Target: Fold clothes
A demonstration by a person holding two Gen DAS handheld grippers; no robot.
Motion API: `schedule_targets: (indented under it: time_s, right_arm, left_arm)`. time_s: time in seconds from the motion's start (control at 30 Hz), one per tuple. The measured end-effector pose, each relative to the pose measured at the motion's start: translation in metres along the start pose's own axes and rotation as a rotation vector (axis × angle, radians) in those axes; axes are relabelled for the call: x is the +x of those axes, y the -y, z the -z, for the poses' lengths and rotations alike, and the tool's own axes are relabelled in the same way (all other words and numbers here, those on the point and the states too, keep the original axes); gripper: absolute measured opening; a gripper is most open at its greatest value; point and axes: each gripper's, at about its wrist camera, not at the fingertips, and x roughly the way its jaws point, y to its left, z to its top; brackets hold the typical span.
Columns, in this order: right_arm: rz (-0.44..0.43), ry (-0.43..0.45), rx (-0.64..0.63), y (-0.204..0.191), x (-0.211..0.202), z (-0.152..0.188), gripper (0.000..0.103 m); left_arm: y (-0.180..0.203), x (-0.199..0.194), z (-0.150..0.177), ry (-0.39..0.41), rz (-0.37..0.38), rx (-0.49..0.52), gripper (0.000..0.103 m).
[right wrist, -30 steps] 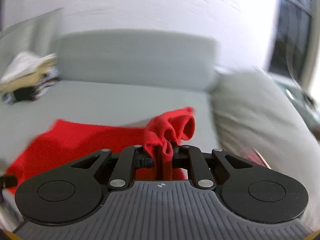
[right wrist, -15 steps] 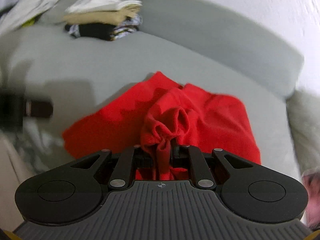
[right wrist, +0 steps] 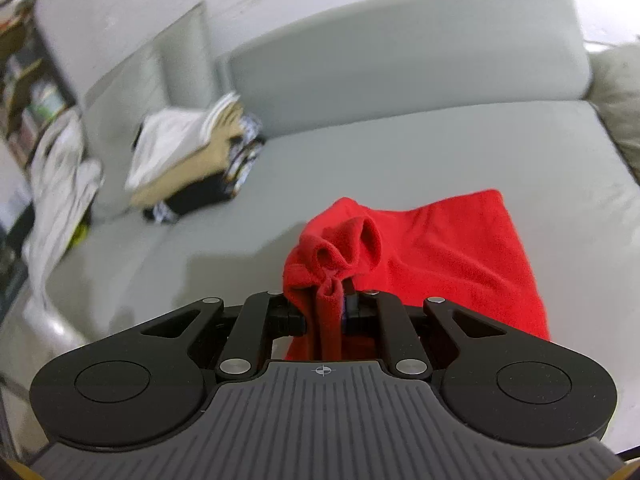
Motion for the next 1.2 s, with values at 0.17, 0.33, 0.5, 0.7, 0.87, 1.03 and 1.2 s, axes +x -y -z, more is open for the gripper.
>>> schedule_targets:
  time_s: [0.17, 0.33, 0.5, 0.7, 0.87, 1.03, 1.2]
  right_arm:
    - [0.02, -0.122, -0.041, -0.007, 0.02, 0.028, 0.015]
    - [0.011, -0.098, -0.054, -0.011, 0.018, 0.03, 0.015]
    - [-0.004, -0.056, -0.119, -0.021, 0.005, 0.028, 0.015]
    - [-0.033, -0.146, -0.197, -0.023, 0.011, 0.032, 0.036]
    - [-0.219, -0.132, -0.134, 0.009, -0.026, 0.028, 0.057]
    - [-0.158, -0.047, -0.076, 0.063, -0.064, 0.022, 0.053]
    - [0.009, -0.009, -0.097, 0.097, -0.061, 0.023, 0.013]
  left_arm:
    - [-0.004, 0.001, -0.001, -0.002, -0.008, -0.01, 0.064]
    - [-0.007, 0.001, -0.003, 0.001, -0.01, -0.022, 0.064]
    - [-0.011, -0.004, -0.007, 0.027, -0.02, -0.034, 0.064]
    - [-0.009, -0.006, -0.009, 0.036, -0.025, -0.022, 0.064]
    - [-0.01, -0.013, -0.011, 0.063, -0.009, -0.013, 0.065]
    - [0.01, -0.015, -0.01, 0.099, 0.106, 0.048, 0.052]
    - [0.057, 0.006, 0.002, 0.097, 0.178, 0.266, 0.015]
